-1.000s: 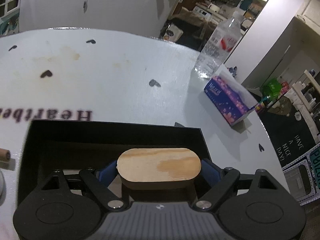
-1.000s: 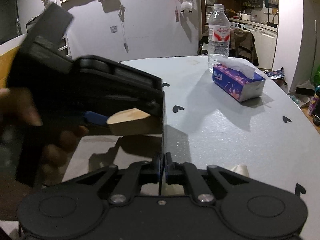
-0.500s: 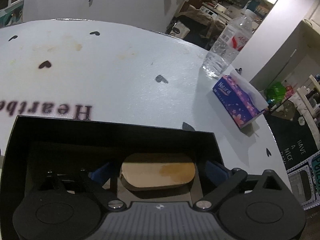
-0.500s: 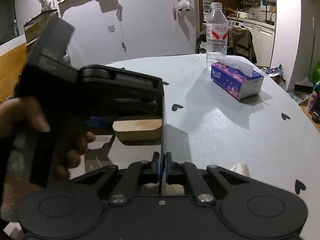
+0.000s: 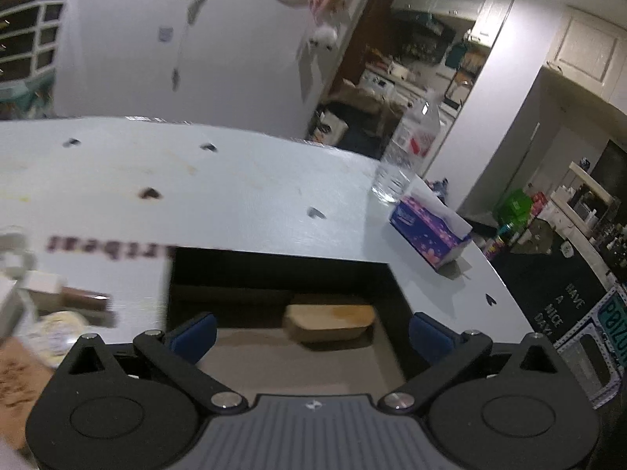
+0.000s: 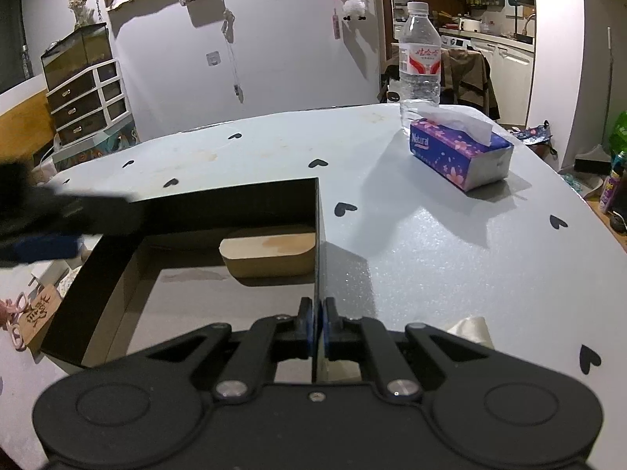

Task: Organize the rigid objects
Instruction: 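Move the left gripper to the carved wooden tile and grasp it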

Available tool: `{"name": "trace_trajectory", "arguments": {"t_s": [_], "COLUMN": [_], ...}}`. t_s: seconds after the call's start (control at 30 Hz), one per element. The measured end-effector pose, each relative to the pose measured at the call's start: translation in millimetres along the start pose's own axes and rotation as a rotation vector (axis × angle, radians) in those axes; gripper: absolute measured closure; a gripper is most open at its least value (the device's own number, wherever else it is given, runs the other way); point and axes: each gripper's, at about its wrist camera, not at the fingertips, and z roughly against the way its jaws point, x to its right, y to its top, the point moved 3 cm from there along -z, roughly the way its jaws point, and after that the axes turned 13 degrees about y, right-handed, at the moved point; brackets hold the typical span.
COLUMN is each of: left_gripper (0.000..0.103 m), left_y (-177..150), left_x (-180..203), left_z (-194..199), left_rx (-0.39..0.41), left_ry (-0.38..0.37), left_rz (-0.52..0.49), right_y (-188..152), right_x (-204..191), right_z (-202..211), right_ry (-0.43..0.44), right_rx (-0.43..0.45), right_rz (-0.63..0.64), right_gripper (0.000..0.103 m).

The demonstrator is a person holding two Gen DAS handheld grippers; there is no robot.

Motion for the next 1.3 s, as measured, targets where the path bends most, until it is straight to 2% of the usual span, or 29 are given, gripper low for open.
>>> {"name": "trace_trajectory", "arguments": {"t_s": [0.1, 0.37, 0.53, 0.67, 0.83, 0.97, 1.13, 1.3], "left_gripper": [0.000, 0.000, 0.000, 0.000, 0.000, 0.000, 0.001, 0.001], "left_y": [-10, -42, -62, -73, -79, -74, -68, -73], "left_x": [-22, -90, -128, -149, -175, -189, -194, -180], "left_z": [17, 44, 44, 39, 20, 10, 1, 7], "left_rx": [0.033, 0.084, 0.090, 0.120, 0.089, 0.103, 0.113, 0.077], "left_ry": [0.036, 0.219, 0.326, 0.370, 0.349, 0.304, 0.273, 0.177], "left_rz": [0.009, 0.049, 0.099, 0.090, 0.091, 0.090, 0.048, -0.014], "right_y": [0, -1, -2, -2, -2, -3, -3, -3], "right_x": [0, -2, -2, -2, -2, -2, -2, -3], "right_z": [0, 0, 0, -1, -1, -1, -1, -1], "right_ry": [-0.004, -0.016, -0.019, -0.021, -0.023, -0.025, -0.027, -0.033], "right_rx": [-0.001, -0.006, -0.010, -0.012, -0.014, -0.014, -0.013, -0.013], "right_rz": [-0.001, 0.000, -0.006, -0.008, -0.008, -0.009, -0.013, -0.009], "right_gripper": [0.098, 0.098, 0.098, 0.098, 0.098, 0.098, 0.098, 0.098]}}
